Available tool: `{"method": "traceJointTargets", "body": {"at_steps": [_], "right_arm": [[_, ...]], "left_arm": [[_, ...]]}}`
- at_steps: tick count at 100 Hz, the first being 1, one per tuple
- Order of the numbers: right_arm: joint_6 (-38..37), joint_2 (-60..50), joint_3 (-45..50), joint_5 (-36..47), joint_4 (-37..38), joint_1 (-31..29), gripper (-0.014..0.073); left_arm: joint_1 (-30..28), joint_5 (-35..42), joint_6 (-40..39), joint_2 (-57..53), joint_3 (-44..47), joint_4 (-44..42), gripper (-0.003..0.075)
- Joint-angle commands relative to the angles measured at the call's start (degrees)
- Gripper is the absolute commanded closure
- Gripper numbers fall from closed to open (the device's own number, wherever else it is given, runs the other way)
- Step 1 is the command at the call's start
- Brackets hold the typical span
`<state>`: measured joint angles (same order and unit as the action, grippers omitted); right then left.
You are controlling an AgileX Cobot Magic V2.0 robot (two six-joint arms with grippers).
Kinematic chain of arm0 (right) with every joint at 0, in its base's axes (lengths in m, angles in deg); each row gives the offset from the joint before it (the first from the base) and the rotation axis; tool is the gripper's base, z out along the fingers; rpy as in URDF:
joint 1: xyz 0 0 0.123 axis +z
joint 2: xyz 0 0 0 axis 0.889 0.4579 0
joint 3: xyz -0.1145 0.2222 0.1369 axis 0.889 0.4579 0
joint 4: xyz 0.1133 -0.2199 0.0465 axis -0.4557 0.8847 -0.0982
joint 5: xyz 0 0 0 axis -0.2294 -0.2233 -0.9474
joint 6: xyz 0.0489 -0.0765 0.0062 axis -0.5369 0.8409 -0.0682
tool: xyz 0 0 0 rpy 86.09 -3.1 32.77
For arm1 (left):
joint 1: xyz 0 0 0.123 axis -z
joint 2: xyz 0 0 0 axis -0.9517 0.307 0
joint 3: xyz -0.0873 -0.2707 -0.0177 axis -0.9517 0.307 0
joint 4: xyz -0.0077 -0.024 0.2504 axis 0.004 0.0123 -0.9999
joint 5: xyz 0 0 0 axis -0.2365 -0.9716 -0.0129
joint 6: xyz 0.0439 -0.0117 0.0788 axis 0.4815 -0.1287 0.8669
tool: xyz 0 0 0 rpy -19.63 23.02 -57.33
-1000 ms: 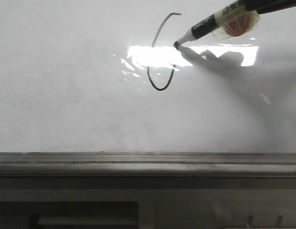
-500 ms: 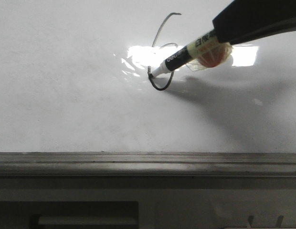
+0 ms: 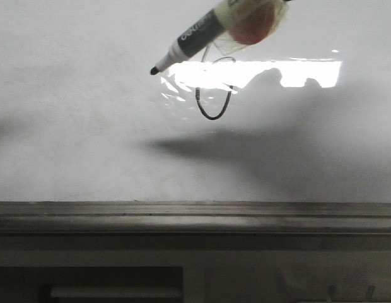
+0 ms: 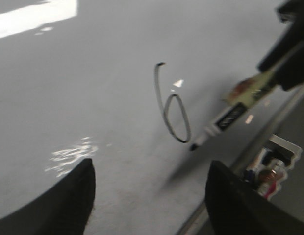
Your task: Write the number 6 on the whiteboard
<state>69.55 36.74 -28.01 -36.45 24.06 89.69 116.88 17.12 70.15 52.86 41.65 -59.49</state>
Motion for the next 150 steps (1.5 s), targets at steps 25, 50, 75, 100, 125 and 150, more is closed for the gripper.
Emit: {"method": "traceJointTargets", "body": {"at_steps": [25, 50, 75, 100, 125, 150], "right_arm": [[0.4, 4.9, -7.5, -6.9, -0.8, -0.2, 0.0638], [0.4, 4.9, -7.5, -8.2, -0.8, -0.2, 0.0638], [0.4, 4.9, -7.5, -8.2, -0.8, -0.2, 0.0638], [0.4, 5.0, -7.5, -8.1, -0.8, -0.2, 0.0638], [0.4, 5.2, -7.5, -8.4, -0.8, -0.2, 0.0489], [0.4, 5.0, -7.5, -8.3, -0.8, -0.9, 0.0156]], "left_arm": [[12.6, 8.0, 2.3, 13.0, -6.8, -6.0, 0.0346], [12.6, 9.4, 2.3, 18.8, -8.7, -6.8, 0.0350], [12.6, 10.6, 2.3, 20.7, -8.8, -7.1, 0.0443], [12.6, 11.3, 2.3, 20.7, -8.8, -7.3, 0.0580], [12.6, 11.3, 2.3, 20.7, -8.8, -7.3, 0.0741], [11.9, 10.9, 1.8, 20.1, -8.8, -6.2, 0.0741]]}}
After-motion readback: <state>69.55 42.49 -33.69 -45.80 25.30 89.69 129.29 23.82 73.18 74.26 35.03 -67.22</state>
